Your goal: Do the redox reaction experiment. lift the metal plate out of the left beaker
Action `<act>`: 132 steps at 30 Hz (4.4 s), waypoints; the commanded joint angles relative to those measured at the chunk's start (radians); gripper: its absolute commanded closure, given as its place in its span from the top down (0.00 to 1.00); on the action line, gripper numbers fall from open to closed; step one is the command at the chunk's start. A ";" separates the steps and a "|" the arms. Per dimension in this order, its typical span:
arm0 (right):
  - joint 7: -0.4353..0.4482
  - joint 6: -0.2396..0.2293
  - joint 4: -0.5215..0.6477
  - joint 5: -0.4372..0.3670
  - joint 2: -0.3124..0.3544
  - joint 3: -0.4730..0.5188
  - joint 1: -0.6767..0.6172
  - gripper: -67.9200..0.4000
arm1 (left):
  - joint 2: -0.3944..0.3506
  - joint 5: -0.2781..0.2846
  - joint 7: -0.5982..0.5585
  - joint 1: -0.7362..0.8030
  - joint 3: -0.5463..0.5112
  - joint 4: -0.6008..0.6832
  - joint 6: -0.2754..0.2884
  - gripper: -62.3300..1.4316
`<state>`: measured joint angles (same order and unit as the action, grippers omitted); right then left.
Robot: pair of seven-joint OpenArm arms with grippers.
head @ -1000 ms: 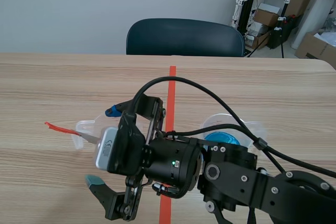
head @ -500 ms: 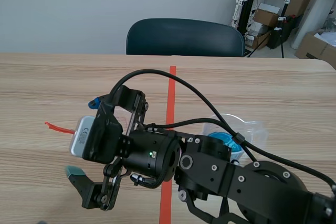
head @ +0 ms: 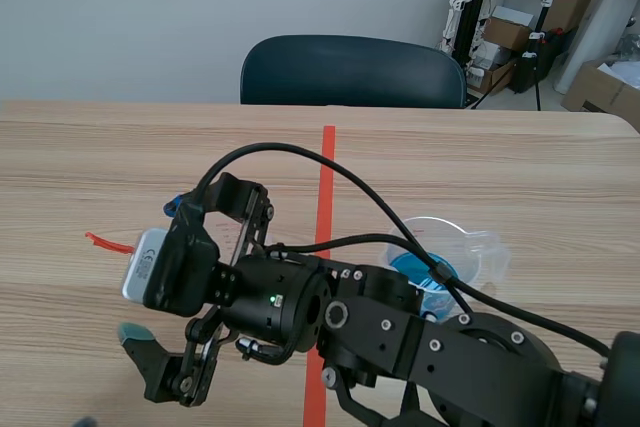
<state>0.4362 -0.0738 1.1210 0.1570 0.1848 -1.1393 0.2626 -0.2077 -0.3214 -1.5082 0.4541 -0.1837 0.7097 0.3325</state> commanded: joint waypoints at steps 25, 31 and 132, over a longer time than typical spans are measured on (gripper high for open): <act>0.008 0.007 0.012 -0.007 -0.036 0.001 0.017 0.30 | -0.010 -0.019 -0.046 0.008 -0.006 0.011 -0.002 1.00; -0.011 0.006 0.012 -0.007 -0.024 0.001 0.016 0.31 | -0.010 -0.019 -0.046 0.008 -0.006 0.011 -0.006 1.00; -0.245 -0.190 0.401 -0.603 0.162 0.221 0.020 0.01 | -0.010 -0.020 -0.046 0.008 -0.006 0.011 -0.008 1.00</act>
<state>0.1810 -0.2634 1.5002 -0.4332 0.3462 -0.9352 0.2600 -0.2077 -0.3481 -1.5082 0.4545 -0.1837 0.7097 0.3256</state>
